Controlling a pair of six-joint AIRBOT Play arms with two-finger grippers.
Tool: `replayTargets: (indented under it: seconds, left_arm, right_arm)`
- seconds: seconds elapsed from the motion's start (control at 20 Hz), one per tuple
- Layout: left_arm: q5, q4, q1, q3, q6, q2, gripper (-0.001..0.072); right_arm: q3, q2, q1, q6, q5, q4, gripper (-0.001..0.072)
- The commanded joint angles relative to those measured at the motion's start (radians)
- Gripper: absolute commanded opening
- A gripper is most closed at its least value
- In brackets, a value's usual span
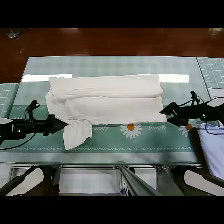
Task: Fold the shirts.
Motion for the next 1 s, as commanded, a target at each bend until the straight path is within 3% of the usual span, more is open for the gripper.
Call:
replayTargets:
  seconds: [0.0, 0.1, 0.15, 0.25, 0.55, 0.7, 0.95]
  left_arm:
    - [0.0, 0.0, 0.0, 0.001, 0.002, 0.0, 0.0029]
    - [-0.001, -0.003, 0.0, 0.002, 0.002, 0.0, 0.0029]
    - [-0.001, -0.003, 0.0, 0.004, 0.002, 0.0, 0.0029]
    - [-0.003, -0.003, 0.0, 0.017, 0.002, 0.0, 0.0029]
    - [-0.085, -0.003, 0.065, 0.197, -0.003, 0.001, 0.0029]
    - [0.007, -0.003, 0.042, 0.278, -0.045, -0.037, 0.0028]
    - [0.074, -0.003, -0.087, 0.545, -0.134, -0.291, 0.0028]
  right_arm:
    - [0.045, -0.079, 0.013, -0.002, -0.003, 0.042, 0.0625]
    - [0.045, -0.085, 0.013, -0.016, 0.007, 0.045, 0.0592]
    - [0.045, -0.085, 0.013, -0.031, 0.025, 0.054, 0.0445]
    - [0.045, -0.085, 0.012, -0.138, 0.055, 0.085, 0.0029]
    - [0.183, -0.085, 0.011, -0.115, 0.108, -0.004, 0.0026]
    - [0.269, -0.085, 0.029, -0.08, 0.058, 0.061, 0.0026]
    - [0.455, -0.221, 0.075, -0.037, -0.002, 0.079, 0.0026]
